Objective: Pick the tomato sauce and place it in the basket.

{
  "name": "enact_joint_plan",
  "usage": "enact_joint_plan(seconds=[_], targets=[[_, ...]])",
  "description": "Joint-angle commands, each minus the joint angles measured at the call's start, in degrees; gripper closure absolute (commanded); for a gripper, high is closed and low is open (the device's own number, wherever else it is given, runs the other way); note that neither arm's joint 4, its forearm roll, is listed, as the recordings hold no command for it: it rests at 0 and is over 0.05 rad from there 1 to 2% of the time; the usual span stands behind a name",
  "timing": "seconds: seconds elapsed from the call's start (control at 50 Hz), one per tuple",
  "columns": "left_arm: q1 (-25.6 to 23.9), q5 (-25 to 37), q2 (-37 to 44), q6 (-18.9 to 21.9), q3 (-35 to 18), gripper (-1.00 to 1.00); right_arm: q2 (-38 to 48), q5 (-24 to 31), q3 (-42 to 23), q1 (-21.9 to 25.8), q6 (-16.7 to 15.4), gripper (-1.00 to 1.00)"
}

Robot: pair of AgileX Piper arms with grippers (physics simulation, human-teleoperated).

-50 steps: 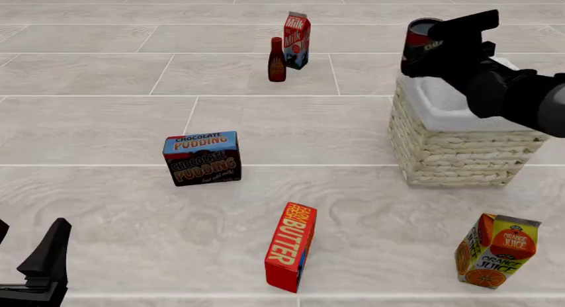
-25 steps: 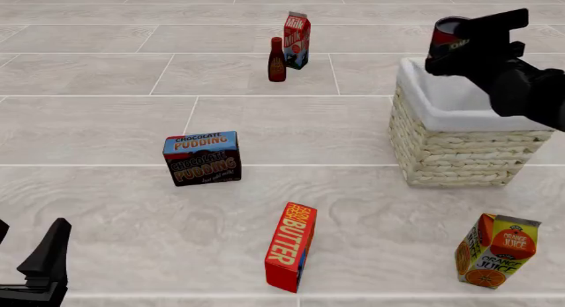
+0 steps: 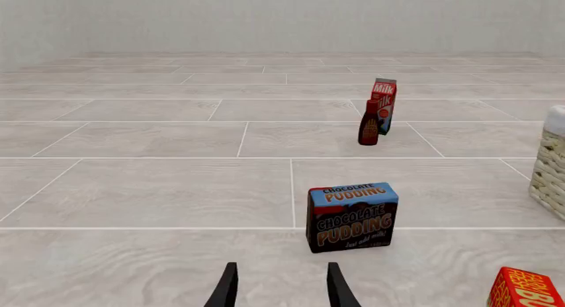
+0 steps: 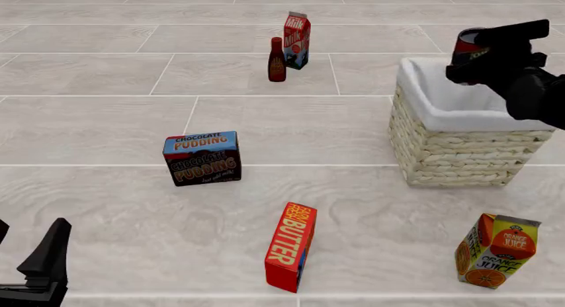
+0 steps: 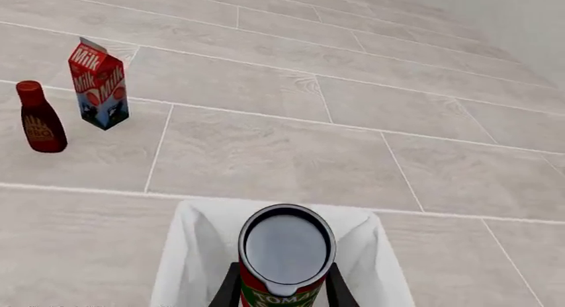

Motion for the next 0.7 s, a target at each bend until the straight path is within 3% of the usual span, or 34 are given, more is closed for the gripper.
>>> enact_joint_plan(seconds=[0.02,0.7], targets=[[0.00,0.00,0.00,0.00,0.00,-1.00,2.41,1.02,-1.35,-2.27,0.77,1.00],[0.00,0.00,0.00,0.00,0.00,-1.00,10.04,3.16,-7.07,-4.27,0.24,1.00]])
